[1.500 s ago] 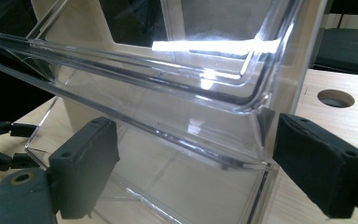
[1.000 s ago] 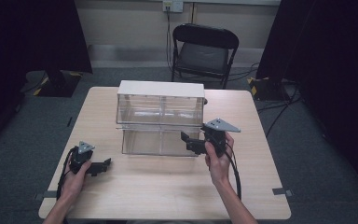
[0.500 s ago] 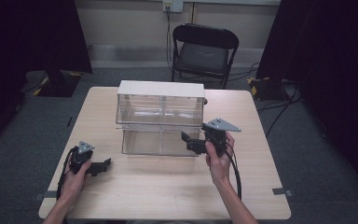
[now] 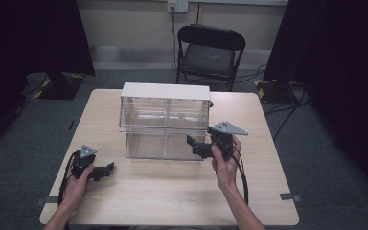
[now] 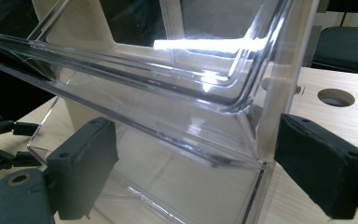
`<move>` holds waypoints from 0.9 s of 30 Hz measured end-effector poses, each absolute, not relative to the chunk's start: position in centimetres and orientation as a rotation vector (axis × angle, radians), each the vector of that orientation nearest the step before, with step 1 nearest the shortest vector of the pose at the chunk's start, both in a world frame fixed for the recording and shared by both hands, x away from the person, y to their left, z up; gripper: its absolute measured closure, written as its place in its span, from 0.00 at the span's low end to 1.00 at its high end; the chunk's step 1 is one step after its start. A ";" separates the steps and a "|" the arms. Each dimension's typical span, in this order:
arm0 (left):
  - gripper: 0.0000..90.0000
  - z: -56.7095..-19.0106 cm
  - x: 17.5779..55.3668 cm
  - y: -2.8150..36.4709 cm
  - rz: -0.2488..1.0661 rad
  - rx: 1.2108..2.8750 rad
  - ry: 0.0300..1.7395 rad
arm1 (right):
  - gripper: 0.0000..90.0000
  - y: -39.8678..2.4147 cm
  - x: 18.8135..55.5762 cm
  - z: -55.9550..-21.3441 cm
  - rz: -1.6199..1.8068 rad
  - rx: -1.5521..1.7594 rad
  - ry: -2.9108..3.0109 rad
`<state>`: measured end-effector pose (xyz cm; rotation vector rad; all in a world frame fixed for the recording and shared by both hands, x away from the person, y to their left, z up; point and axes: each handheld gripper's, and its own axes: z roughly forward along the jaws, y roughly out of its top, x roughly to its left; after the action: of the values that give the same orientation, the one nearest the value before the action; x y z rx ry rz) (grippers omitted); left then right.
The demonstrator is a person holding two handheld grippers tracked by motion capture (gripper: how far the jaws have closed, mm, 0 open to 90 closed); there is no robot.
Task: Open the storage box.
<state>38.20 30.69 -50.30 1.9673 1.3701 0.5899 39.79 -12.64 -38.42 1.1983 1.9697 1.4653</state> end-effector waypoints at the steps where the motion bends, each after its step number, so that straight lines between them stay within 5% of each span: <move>1: 0.09 -50.3 38.2 30.7 0.591 1.969 1.370 | 0.14 -12.6 39.8 -38.4 1.466 1.199 1.970; 27: 0.09 -50.3 38.2 30.7 0.591 1.968 1.370 | 0.12 -12.7 39.9 -38.4 1.464 1.195 1.968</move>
<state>38.21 30.70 -50.29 1.9677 1.3696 0.5914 39.86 -12.72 -38.43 1.1948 1.9681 1.4638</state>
